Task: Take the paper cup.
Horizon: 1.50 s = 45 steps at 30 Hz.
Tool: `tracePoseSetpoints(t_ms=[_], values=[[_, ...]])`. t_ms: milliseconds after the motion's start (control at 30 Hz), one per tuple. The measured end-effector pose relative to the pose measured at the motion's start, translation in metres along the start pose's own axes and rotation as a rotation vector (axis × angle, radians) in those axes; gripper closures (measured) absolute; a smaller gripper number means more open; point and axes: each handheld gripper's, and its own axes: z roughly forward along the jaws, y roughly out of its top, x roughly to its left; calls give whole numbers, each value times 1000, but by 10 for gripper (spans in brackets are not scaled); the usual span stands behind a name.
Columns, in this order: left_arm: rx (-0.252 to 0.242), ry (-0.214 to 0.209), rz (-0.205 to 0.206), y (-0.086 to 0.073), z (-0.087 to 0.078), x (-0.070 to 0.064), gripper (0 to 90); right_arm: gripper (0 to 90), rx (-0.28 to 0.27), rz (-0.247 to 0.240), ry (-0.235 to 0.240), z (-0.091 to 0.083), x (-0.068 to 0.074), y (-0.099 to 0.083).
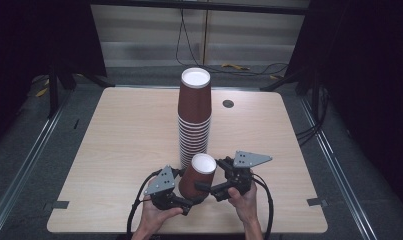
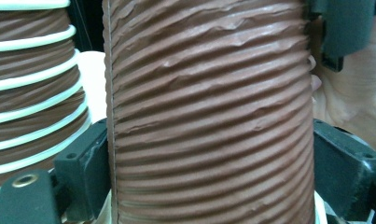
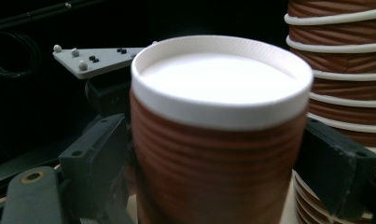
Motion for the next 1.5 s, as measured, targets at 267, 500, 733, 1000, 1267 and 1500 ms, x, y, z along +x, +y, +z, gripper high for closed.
tracePoseSetpoints(t_ms=[267,500,733,1000,1267,1500], values=[[28,18,8,-1,-10,5,121,133,2,-8,-11,-6,-1,-1],[58,35,13,-3,-23,13,123,150,32,1,-45,-10,-2,-2],[84,61,28,2,-31,18,124,141,59,7,-47,-11,-4,-3],[135,65,53,3,-32,19,124,135,82,-8,-47,-13,-5,-4],[202,35,63,5,-32,21,124,135,128,-15,-70,-14,-6,-6],[256,34,90,11,-32,24,124,141,182,-24,-81,-13,-7,-7]])
